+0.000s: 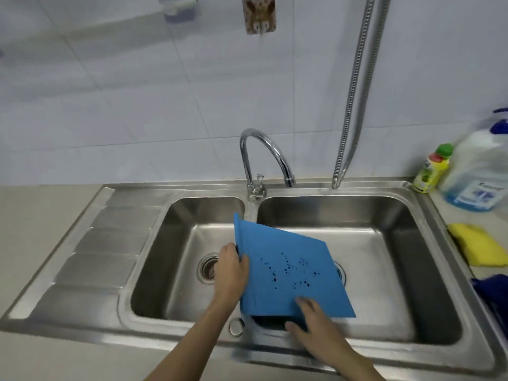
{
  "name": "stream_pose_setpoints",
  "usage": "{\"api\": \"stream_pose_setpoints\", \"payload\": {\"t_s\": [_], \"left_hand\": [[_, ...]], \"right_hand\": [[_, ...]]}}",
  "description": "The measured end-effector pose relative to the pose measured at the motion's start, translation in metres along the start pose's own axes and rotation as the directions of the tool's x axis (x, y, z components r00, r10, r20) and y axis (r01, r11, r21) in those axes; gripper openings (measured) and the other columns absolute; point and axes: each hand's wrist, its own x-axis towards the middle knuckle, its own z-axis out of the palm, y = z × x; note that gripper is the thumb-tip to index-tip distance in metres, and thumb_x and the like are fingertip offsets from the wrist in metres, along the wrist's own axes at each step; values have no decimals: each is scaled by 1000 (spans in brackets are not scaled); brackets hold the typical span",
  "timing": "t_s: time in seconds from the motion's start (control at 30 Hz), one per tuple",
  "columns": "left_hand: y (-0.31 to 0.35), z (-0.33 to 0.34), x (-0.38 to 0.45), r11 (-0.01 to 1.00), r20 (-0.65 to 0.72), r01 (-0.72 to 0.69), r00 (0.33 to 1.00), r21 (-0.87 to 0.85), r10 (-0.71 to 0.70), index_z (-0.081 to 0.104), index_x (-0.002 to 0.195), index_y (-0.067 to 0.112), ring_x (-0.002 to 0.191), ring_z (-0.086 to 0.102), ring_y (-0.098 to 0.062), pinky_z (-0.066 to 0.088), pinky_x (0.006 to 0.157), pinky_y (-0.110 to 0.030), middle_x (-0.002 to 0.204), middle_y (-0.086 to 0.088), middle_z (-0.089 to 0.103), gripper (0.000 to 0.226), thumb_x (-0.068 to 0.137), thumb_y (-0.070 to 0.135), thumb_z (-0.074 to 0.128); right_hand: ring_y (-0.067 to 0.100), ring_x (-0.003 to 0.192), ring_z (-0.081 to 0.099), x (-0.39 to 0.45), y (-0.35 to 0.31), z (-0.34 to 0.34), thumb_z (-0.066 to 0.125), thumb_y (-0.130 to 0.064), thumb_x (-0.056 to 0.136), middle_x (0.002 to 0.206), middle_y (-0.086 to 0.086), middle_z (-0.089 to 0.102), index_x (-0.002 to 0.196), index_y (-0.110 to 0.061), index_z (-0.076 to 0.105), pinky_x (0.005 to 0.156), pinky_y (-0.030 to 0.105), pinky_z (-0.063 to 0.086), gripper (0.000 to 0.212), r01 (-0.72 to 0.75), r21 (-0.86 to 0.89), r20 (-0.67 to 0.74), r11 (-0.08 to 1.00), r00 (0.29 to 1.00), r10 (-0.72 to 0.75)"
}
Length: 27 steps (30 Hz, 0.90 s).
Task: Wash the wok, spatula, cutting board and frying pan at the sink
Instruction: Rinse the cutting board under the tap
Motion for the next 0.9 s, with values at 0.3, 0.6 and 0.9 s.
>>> {"api": "stream_pose_setpoints", "payload": {"t_s": [0.3, 0.6, 0.9], "left_hand": [[-26, 12, 50, 993, 74, -105, 991, -61, 110, 46, 84, 12, 68, 47, -7, 32, 53, -20, 86, -2, 50, 10, 93, 13, 51], [-45, 23, 77, 982, 121, -167, 977, -88, 177, 47, 89, 17, 69, 52, -9, 41, 54, -22, 89, 1, 51, 10, 94, 20, 56], [-57, 30, 89, 948, 166, -317, 934, -20, 316, 47, 113, 12, 100, 52, -17, 53, 86, -35, 119, -5, 44, 26, 90, 12, 57]], "right_hand": [[14, 143, 20, 34, -28, 43, -6, -102, 24, 157, -2, 15, 150, -17, 22, 115, 27, 18, 154, -148, 101, -33, 984, 988, 152], [13, 146, 11, 48, -45, 64, 0, -90, 47, 160, -2, 0, 152, -18, 11, 115, 26, 14, 128, -206, 110, -74, 972, 974, 214], [15, 144, 19, 56, -49, 72, -4, -82, 54, 160, -2, -1, 152, -21, 9, 112, 27, 22, 117, -263, 14, -120, 965, 957, 263]]}}
